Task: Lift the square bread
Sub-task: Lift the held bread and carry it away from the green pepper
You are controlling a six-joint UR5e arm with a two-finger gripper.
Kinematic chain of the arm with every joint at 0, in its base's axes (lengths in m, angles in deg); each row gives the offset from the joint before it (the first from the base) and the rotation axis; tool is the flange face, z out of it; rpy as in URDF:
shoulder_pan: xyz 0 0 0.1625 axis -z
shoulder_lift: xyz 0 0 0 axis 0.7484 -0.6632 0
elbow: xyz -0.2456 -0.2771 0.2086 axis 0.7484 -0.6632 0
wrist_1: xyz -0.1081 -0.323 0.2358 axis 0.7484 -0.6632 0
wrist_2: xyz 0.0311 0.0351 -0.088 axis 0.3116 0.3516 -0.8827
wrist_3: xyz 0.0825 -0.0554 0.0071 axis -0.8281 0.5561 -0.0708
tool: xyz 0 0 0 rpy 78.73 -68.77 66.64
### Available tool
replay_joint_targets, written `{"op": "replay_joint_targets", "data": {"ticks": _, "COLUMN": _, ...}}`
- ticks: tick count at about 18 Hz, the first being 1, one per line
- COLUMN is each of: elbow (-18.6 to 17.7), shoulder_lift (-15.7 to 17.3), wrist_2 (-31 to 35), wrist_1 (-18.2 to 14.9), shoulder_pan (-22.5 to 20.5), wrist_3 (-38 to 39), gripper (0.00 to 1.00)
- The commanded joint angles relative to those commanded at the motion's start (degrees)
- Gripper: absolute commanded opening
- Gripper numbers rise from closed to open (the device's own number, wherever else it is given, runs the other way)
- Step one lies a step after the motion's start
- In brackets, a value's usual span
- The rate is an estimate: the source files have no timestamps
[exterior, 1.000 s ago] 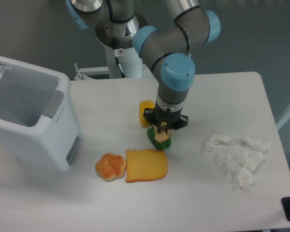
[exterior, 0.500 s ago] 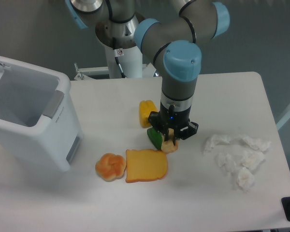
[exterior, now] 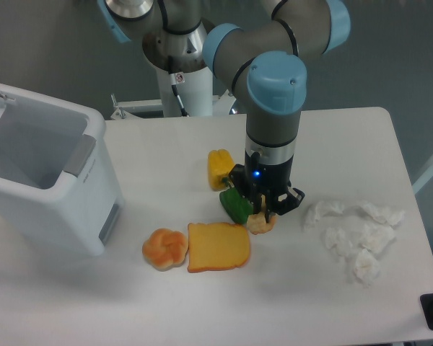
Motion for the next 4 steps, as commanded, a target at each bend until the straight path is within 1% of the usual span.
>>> {"op": "replay_joint_targets", "data": {"ticks": 4, "elbow": 0.00, "shoulder_lift": 0.00, "wrist_2": 0.71, "wrist_1": 0.00, "shoulder_pan": 0.00, "wrist_3": 0.00, "gripper": 0.29}}
